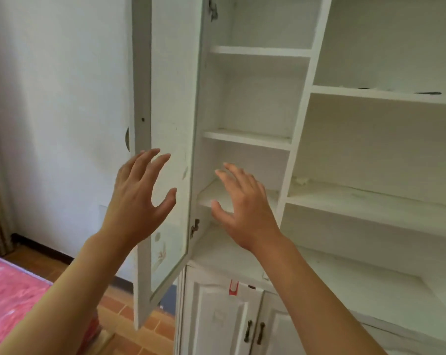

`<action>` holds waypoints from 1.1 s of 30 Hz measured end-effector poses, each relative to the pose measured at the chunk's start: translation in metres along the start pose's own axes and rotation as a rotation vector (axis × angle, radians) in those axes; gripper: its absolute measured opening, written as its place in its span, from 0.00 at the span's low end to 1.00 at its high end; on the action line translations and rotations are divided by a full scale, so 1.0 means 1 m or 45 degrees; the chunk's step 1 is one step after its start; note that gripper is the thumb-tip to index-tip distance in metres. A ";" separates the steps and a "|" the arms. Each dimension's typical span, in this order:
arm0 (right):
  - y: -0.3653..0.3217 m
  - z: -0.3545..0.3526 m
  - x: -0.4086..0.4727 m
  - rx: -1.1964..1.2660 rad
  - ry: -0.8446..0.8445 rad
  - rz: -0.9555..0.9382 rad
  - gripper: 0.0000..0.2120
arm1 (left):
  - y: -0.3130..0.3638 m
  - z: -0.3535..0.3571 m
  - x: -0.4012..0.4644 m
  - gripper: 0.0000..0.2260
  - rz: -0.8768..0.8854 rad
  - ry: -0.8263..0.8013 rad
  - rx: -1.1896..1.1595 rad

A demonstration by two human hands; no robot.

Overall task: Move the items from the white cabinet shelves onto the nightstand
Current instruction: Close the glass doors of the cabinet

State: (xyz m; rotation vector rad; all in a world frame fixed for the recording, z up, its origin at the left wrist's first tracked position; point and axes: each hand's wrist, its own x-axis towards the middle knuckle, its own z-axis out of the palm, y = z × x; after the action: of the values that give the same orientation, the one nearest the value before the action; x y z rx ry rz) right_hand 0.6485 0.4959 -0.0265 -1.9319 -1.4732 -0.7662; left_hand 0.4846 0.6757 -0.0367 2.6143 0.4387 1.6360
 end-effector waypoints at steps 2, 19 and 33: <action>-0.014 0.008 0.022 0.016 0.013 -0.067 0.29 | -0.020 -0.004 0.005 0.31 -0.001 0.030 0.016; -0.068 0.074 0.160 -0.128 0.244 -0.436 0.38 | -0.154 0.012 0.037 0.42 0.221 -0.022 0.046; -0.062 0.090 0.161 -0.288 0.246 -0.361 0.38 | -0.182 0.015 0.050 0.36 0.452 -0.042 -0.146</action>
State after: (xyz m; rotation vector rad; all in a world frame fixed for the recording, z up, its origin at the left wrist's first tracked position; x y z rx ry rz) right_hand 0.6327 0.6781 0.0398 -1.7645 -1.6146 -1.2583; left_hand 0.4776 0.8652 -0.0301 2.7447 -0.1275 1.6410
